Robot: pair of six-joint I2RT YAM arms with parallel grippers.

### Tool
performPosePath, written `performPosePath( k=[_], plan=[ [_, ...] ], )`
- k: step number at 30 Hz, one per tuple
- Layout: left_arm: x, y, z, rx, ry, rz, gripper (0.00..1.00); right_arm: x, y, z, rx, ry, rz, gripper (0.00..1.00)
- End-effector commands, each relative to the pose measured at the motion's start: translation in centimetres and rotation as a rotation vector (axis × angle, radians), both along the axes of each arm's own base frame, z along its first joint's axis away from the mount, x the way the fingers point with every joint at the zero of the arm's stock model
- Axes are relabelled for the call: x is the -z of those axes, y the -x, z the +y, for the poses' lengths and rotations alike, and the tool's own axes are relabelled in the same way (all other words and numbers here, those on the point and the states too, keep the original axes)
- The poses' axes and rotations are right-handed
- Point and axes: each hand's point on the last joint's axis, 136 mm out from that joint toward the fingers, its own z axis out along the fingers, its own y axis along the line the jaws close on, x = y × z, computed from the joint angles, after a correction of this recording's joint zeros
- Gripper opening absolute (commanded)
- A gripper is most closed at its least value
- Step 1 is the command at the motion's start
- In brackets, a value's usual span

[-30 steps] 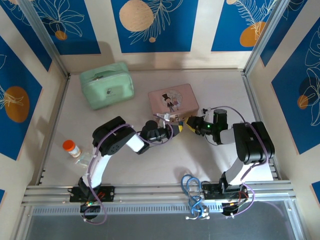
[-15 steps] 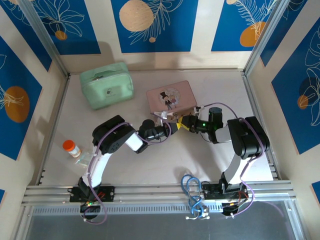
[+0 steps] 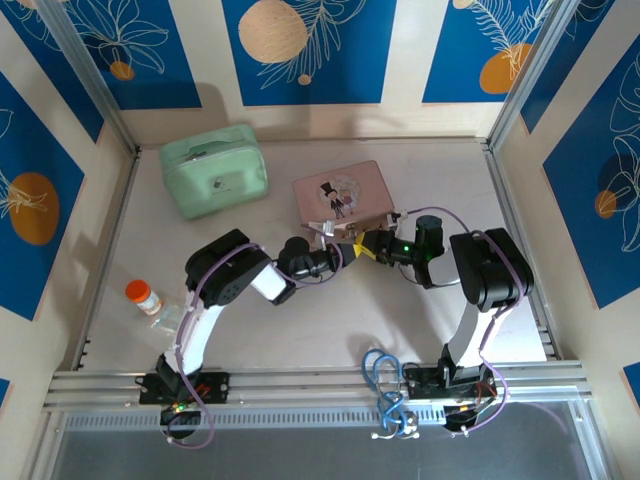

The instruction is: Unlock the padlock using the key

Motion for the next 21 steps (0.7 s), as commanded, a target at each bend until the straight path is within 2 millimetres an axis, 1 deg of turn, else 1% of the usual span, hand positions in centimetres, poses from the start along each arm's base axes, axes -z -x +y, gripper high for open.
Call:
performPosePath(
  k=[1, 4, 6, 7, 10, 14, 15, 16, 18, 19, 21],
  plan=[
    [1.9, 1.4, -0.4, 0.081, -0.007, 0.111, 0.0, 0.6, -0.6, 0.0, 0.037, 0.002, 0.015, 0.26],
    [2.2, 1.3, -0.4, 0.077, -0.027, 0.117, 0.0, 0.9, -0.5, 0.0, 0.049, 0.013, 0.022, 0.14],
    [2.4, 1.2, -0.4, 0.071, -0.039, 0.123, 0.0, 1.2, -0.4, 0.1, 0.055, 0.02, 0.03, 0.1],
    [2.6, 1.1, -0.3, 0.066, -0.05, 0.126, 0.02, 1.3, -0.4, 0.1, 0.06, 0.025, 0.033, 0.07],
    [3.0, 0.9, 0.1, 0.035, -0.086, 0.132, 0.21, 1.9, -0.2, 0.1, 0.076, 0.051, 0.063, 0.0],
    [2.8, 0.6, 0.3, 0.023, -0.125, 0.118, 0.35, 2.9, 0.3, 0.5, 0.103, 0.094, 0.103, 0.0],
    [2.6, 0.5, 0.4, 0.019, -0.134, 0.111, 0.44, 3.2, 0.4, 0.5, 0.117, 0.108, 0.117, 0.0],
    [2.2, 0.5, 0.5, 0.011, -0.141, 0.1, 0.49, 3.3, 0.6, 0.5, 0.13, 0.118, 0.12, 0.0],
    [1.7, 0.4, 1.1, -0.013, -0.162, 0.085, 0.55, 3.6, 0.7, 0.4, 0.16, 0.145, 0.143, 0.0],
    [1.3, 0.5, 1.5, -0.024, -0.17, 0.075, 0.61, 3.7, 0.8, 0.5, 0.17, 0.157, 0.145, 0.0],
    [0.8, 0.8, 2.7, -0.053, -0.199, 0.067, 0.76, 4.1, 1.1, 0.6, 0.199, 0.194, 0.167, 0.0]
  ],
)
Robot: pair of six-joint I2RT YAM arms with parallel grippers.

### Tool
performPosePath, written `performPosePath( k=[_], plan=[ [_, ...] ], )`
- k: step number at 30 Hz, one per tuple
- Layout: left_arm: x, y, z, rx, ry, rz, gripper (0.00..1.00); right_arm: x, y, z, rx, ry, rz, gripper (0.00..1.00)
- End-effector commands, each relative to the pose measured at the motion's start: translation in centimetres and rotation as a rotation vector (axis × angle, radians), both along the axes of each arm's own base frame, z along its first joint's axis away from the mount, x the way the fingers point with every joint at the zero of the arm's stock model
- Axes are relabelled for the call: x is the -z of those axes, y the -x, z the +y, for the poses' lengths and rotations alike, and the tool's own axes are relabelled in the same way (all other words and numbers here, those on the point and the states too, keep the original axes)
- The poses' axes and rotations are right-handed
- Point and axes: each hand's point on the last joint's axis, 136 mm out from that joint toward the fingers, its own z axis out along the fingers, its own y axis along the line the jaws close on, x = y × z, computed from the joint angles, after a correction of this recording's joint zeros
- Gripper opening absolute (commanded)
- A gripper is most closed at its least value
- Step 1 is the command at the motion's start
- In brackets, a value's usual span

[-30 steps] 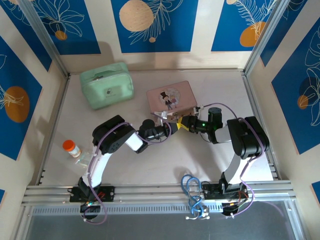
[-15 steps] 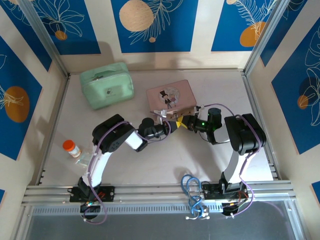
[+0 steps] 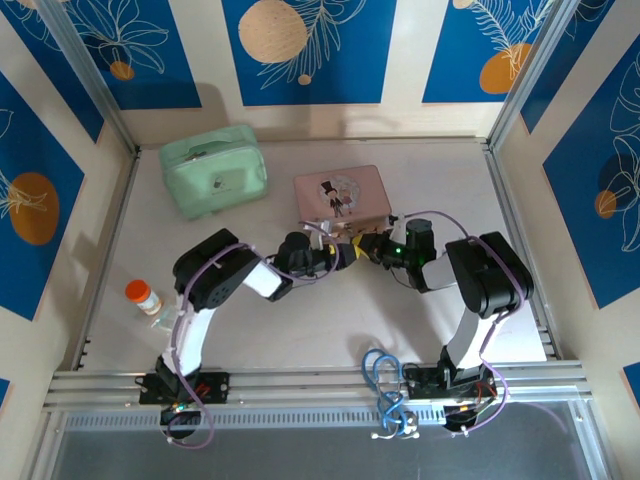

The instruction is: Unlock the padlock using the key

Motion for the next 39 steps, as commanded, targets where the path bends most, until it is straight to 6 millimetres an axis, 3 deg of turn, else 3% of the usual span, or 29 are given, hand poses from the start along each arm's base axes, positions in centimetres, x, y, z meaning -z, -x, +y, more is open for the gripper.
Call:
performPosePath(
  k=[1, 5, 10, 13, 18, 22, 25, 30, 39],
  plan=[
    [-0.9, 1.1, 1.5, -0.027, -0.055, 0.009, 0.79, 2.8, 1.6, 0.1, 0.057, 0.101, 0.108, 0.0],
    [-2.9, 2.0, 4.0, -0.08, -0.115, -0.002, 0.8, 3.0, 1.8, 0.5, 0.109, 0.155, 0.107, 0.0],
    [-5.5, 2.5, 7.0, -0.131, -0.333, -0.012, 0.79, 3.3, 1.0, 0.6, 0.2, 0.194, 0.086, 0.0],
    [-7.6, 1.1, 9.0, -0.208, -0.47, -0.055, 0.75, 3.3, 0.9, 0.2, 0.271, 0.194, 0.052, 0.0],
    [-10.3, -4.0, 9.2, -0.261, -0.628, -0.11, 0.49, 3.1, 0.5, 0.0, 0.378, 0.172, -0.016, 0.0],
    [-9.1, -7.7, 7.5, -0.222, -0.668, -0.079, 0.34, 3.1, 0.5, -0.7, 0.494, 0.185, -0.004, 0.0],
    [-6.9, -9.0, 6.9, -0.193, -0.69, -0.032, 0.28, 2.5, 0.7, -1.3, 0.577, 0.227, 0.004, 0.0],
    [-3.8, -9.1, 6.7, -0.172, -0.706, 0.02, 0.24, 1.2, 1.0, -3.2, 0.725, 0.265, 0.051, 0.0],
    [-1.8, -8.1, 6.9, -0.165, -0.683, 0.062, 0.23, 1.3, -0.6, -3.4, 0.762, 0.159, 0.069, 0.0]
  ],
)
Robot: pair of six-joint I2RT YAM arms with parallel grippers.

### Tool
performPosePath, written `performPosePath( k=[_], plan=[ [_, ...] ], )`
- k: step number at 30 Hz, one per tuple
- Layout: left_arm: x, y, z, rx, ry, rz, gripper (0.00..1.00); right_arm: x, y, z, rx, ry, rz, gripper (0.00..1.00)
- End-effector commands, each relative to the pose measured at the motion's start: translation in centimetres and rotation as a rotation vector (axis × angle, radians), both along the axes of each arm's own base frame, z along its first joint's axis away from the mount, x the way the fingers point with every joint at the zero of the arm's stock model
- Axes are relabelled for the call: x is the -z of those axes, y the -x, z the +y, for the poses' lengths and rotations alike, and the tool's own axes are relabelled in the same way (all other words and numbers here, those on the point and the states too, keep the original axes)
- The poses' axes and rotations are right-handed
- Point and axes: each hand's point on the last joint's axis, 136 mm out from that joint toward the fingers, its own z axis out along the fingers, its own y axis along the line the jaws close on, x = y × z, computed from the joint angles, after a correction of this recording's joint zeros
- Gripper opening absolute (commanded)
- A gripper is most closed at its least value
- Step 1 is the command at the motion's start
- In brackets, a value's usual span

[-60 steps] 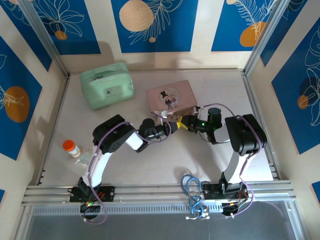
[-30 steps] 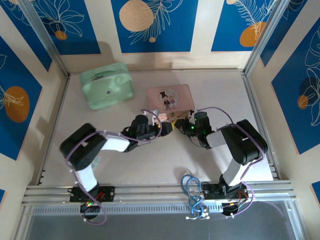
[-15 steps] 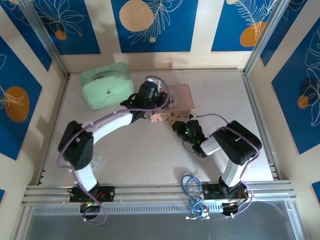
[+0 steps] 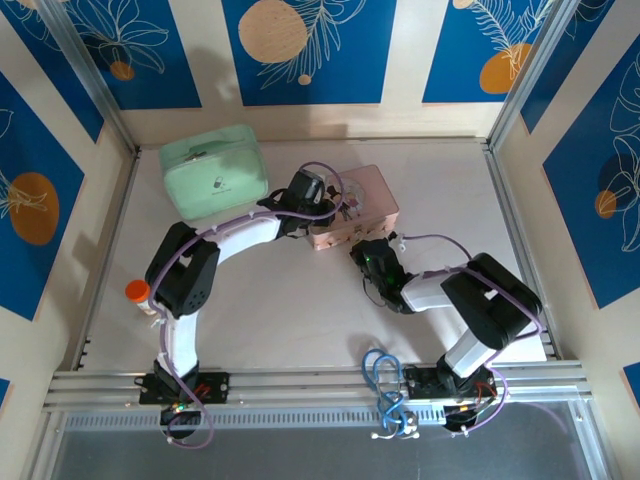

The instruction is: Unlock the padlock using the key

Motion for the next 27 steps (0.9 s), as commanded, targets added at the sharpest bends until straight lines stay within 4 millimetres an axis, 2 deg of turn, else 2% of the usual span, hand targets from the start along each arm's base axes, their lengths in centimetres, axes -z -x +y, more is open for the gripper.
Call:
performPosePath(
  k=[1, 11, 15, 20, 27],
  plan=[
    [2.7, 1.7, 0.9, 0.007, -0.029, 0.088, 0.23, 0.3, -1.2, -2.2, 0.125, -0.043, -0.016, 0.0],
    [4.3, 2.4, 0.9, 0.014, -0.022, 0.12, 0.21, -1.2, -3.1, -3.5, 0.201, -0.22, -0.089, 0.0],
    [4.5, 2.4, 0.7, 0.02, -0.003, 0.12, 0.2, -0.9, -3.1, -4.3, 0.224, -0.221, -0.075, 0.0],
    [4.7, 2.5, 0.6, 0.032, 0.0, 0.121, 0.18, 0.0, -2.9, -6.3, 0.28, -0.181, -0.036, 0.0],
    [4.7, 2.8, 0.4, 0.048, 0.009, 0.122, 0.17, -1.1, -4.2, -7.1, 0.363, -0.225, -0.062, 0.0]
  ],
)
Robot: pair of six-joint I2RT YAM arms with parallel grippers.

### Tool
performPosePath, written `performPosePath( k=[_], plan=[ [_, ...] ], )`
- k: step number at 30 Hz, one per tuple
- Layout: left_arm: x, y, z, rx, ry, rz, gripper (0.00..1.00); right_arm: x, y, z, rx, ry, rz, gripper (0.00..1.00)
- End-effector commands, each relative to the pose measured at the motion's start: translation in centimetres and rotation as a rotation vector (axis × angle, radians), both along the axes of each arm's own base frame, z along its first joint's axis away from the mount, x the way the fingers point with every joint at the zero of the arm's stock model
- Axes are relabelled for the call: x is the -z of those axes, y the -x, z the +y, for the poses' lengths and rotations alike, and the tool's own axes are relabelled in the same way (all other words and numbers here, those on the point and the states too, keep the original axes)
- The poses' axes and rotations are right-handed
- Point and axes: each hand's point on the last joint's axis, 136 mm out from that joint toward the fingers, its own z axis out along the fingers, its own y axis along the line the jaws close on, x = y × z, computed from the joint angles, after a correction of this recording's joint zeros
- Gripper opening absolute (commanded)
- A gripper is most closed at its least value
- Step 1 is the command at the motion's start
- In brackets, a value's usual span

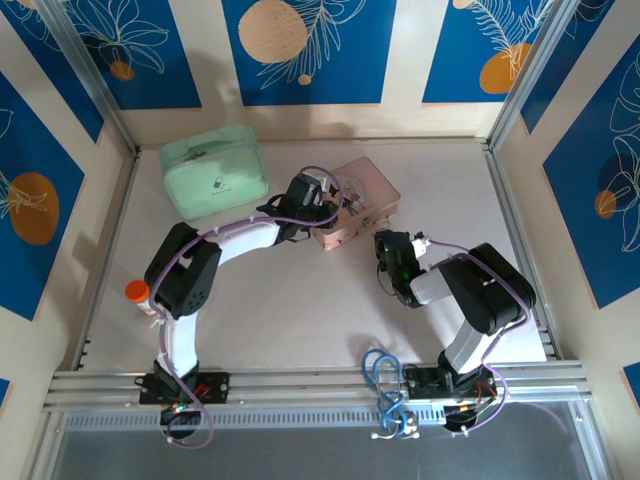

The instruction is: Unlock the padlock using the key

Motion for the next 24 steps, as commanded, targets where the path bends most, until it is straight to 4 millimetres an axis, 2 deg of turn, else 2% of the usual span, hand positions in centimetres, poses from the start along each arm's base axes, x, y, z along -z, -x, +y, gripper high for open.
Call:
performPosePath(
  k=[1, 4, 9, 11, 13, 16, 19, 22, 24],
  plan=[
    [4.8, 2.5, 1.7, 0.015, -0.089, 0.143, 0.17, -1.6, -1.2, -1.1, 0.082, -0.006, -0.036, 0.0],
    [4.6, 2.6, 1.9, 0.02, -0.1, 0.144, 0.16, -2.7, -0.7, -1.7, 0.077, 0.017, -0.051, 0.0],
    [3.6, 3.4, 3.0, 0.042, -0.134, 0.119, 0.16, -4.1, 2.0, -2.9, -0.087, 0.175, 0.036, 0.0],
    [2.7, 3.7, 3.1, 0.058, -0.141, 0.101, 0.18, -5.2, 3.5, -3.1, -0.179, 0.252, 0.055, 0.0],
    [0.7, 4.0, 2.6, 0.09, -0.102, 0.075, 0.25, -6.0, 5.7, -2.7, -0.29, 0.334, 0.112, 0.0],
    [-3.2, 4.2, 1.8, 0.109, -0.032, 0.016, 0.34, -5.0, 9.7, -0.4, -0.457, 0.397, 0.218, 0.0],
    [-6.7, 4.5, 1.7, 0.1, 0.008, -0.032, 0.4, -3.5, 13.2, 3.5, -0.644, 0.405, 0.3, 0.0],
    [-9.0, 5.3, 3.0, 0.056, 0.016, -0.054, 0.4, -2.9, 15.0, 6.7, -0.773, 0.39, 0.332, 0.0],
    [-10.1, 6.3, 4.1, 0.036, 0.026, -0.067, 0.42, -2.5, 15.2, 8.3, -0.833, 0.339, 0.331, 0.0]
  ],
)
